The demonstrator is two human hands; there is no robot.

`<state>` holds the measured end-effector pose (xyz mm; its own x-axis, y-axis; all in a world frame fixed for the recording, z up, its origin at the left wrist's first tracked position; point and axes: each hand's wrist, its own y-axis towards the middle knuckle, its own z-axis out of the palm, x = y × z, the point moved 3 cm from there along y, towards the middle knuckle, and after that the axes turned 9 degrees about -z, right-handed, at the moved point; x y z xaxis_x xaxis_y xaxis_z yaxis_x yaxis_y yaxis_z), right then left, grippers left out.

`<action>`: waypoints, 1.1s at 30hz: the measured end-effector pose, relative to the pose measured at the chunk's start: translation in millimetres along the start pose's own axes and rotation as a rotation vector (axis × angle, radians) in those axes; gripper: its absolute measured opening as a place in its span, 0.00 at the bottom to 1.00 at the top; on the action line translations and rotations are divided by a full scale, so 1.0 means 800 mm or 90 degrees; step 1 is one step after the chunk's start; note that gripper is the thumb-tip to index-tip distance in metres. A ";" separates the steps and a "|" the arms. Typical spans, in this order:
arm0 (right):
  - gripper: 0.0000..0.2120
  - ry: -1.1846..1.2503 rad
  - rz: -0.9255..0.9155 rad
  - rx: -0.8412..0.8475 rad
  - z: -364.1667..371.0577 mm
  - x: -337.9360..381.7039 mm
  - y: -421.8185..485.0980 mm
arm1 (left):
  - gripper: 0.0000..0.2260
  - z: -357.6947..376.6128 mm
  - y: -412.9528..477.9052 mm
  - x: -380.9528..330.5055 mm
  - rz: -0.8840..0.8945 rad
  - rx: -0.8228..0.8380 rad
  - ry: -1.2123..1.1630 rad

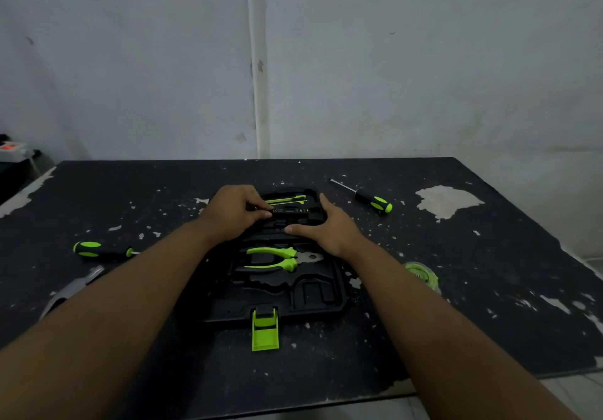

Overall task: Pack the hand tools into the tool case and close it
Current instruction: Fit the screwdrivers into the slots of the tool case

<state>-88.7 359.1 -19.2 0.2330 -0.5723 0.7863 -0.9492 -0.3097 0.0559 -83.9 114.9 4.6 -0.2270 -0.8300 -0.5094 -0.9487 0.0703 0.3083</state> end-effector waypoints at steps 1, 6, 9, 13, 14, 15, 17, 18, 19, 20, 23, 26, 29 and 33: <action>0.68 -0.001 0.000 -0.001 0.000 0.000 0.001 | 0.07 0.001 0.002 -0.001 0.001 0.001 0.001; 0.67 -0.004 0.002 -0.005 0.000 0.000 0.002 | 0.07 0.003 0.010 -0.007 0.015 0.011 0.015; 0.67 0.000 0.003 -0.005 0.002 -0.001 0.002 | 0.08 0.005 0.016 -0.011 0.025 0.019 0.031; 0.68 0.010 0.006 -0.009 0.004 -0.004 0.003 | 0.07 0.012 0.022 -0.013 0.032 0.002 0.050; 0.68 0.011 0.006 -0.012 0.005 -0.005 0.004 | 0.07 0.014 0.023 -0.014 0.037 -0.004 0.048; 0.69 0.008 0.005 -0.015 0.005 -0.006 0.004 | 0.07 0.016 0.023 -0.014 0.038 -0.008 0.044; 0.69 0.001 0.004 -0.020 0.006 -0.007 0.006 | 0.07 0.019 0.022 -0.014 0.031 -0.015 0.037; 0.69 0.000 0.003 -0.021 0.007 -0.007 0.007 | 0.07 0.020 0.021 -0.015 0.026 -0.021 0.039; 0.69 0.000 0.002 -0.020 0.006 -0.008 0.007 | 0.07 0.021 0.020 -0.016 0.021 -0.028 0.043; 0.69 0.002 0.002 -0.018 0.006 -0.008 0.007 | 0.07 0.021 0.018 -0.017 0.017 -0.036 0.047; 0.68 0.008 -0.009 -0.017 0.005 -0.007 0.004 | 0.07 0.019 0.010 -0.023 0.029 -0.048 0.073; 0.57 0.030 -0.073 -0.041 0.004 -0.006 0.001 | 0.12 0.014 0.002 -0.016 0.057 -0.017 0.125; 0.41 0.031 -0.105 -0.049 0.003 -0.005 -0.002 | 0.20 0.004 -0.009 -0.002 0.054 0.006 0.154; 0.28 0.029 -0.110 -0.059 0.003 -0.003 -0.003 | 0.23 -0.002 -0.032 0.008 0.080 0.011 0.145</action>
<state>-86.5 359.1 -22.7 0.3856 -0.4807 0.7876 -0.9121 -0.3275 0.2467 -60.4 106.9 -5.3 -0.2896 -0.9174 -0.2731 -0.9204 0.1886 0.3424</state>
